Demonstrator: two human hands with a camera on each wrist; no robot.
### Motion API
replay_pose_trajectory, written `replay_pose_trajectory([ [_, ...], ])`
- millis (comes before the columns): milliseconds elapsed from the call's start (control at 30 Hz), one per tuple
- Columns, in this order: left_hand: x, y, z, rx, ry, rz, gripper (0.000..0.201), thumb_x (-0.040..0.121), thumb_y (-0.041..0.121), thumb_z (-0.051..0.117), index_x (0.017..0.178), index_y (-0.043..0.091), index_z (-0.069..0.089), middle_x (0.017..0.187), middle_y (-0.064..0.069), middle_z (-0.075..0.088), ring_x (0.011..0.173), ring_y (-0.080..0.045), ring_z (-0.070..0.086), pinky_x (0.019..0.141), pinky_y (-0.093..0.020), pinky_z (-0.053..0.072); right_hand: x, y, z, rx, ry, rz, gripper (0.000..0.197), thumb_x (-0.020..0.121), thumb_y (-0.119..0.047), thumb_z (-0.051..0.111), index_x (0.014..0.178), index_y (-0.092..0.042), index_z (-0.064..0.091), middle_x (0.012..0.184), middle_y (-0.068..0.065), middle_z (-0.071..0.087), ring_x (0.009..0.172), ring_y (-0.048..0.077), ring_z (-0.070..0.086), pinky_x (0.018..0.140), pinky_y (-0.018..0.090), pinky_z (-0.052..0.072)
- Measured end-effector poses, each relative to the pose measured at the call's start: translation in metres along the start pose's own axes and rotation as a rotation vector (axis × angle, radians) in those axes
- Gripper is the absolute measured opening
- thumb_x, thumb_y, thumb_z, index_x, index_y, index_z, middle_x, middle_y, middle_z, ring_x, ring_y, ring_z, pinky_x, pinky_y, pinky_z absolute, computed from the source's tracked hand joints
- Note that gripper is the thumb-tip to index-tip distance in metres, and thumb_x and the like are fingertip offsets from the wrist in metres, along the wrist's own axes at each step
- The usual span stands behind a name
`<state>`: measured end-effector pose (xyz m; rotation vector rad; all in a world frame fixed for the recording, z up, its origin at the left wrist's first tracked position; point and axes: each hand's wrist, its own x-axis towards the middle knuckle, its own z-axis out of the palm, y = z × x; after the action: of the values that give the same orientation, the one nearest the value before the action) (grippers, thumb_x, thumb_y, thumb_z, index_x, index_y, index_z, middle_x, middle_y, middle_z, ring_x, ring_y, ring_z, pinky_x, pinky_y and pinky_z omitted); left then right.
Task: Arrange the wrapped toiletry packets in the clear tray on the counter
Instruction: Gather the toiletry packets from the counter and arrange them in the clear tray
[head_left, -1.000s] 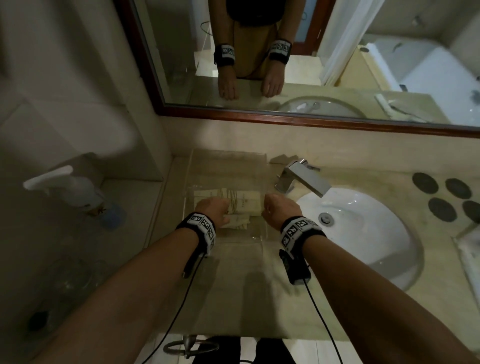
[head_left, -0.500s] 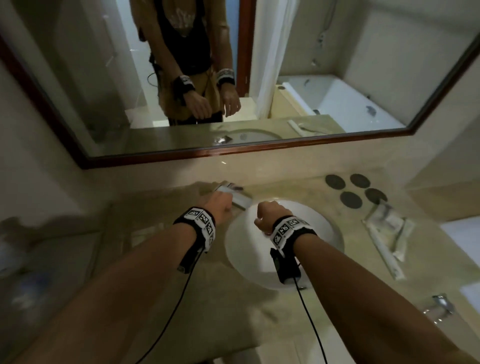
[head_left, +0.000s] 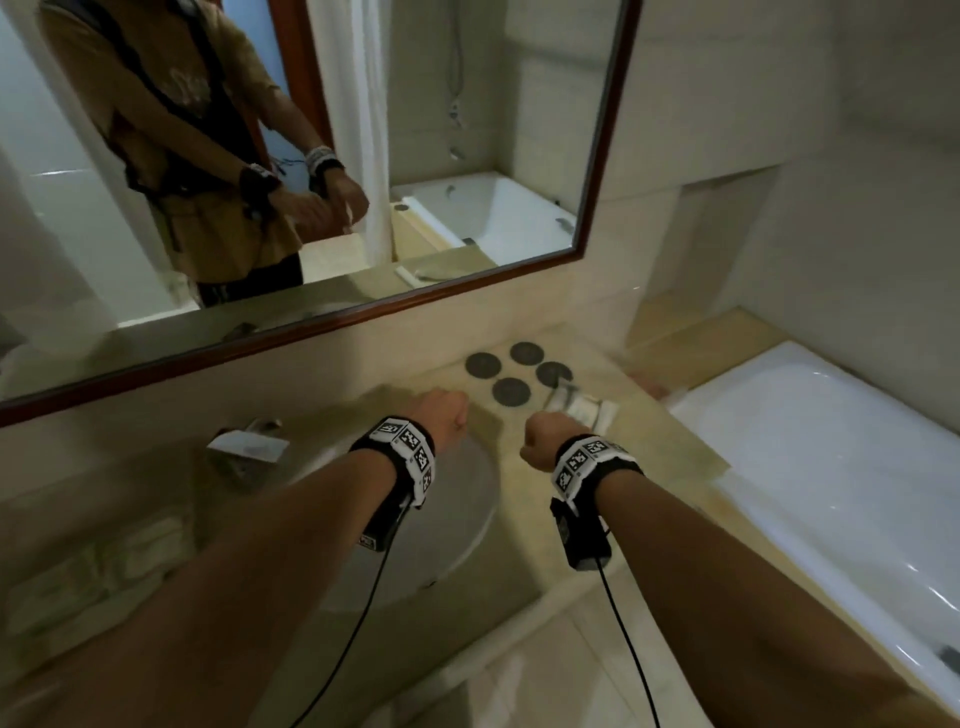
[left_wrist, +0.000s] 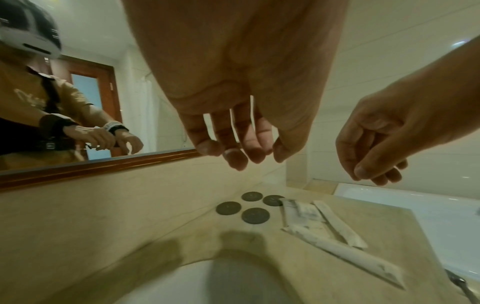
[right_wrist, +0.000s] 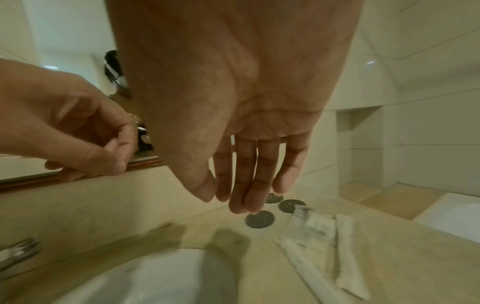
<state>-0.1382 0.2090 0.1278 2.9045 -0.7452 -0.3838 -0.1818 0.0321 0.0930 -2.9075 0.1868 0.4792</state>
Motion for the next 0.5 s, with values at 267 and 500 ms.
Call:
replay_pose_trajectory([
  [267,0.054,0.070,0.015,0.068,-0.090,0.097,0.013,0.086,0.011,0.053,0.083,0.020,0.044,0.098,-0.012,0.060,0.090,-0.031,0.057,0.073,-0.032,0.040,-0.008,0.092,0.006,0.072,0.017,0.188,0.034,0.090,-0.034,0.058,0.113,-0.008,0.057,0.114,0.016,0.061,0.100,0.034,0.061,0.082,0.038,0.050],
  [500,0.099,0.090,0.041,0.068,-0.127,0.209,0.015,0.085,0.015,0.053,0.095,0.007,0.061,0.097,-0.013,0.067,0.093,-0.033,0.064,0.080,-0.040,0.055,0.007,0.130,0.015,0.077,-0.029,0.281,0.029,0.090,-0.032,0.057,0.109,-0.010,0.058,0.109,0.013,0.062,0.095,0.032,0.062,0.077,0.035,0.049],
])
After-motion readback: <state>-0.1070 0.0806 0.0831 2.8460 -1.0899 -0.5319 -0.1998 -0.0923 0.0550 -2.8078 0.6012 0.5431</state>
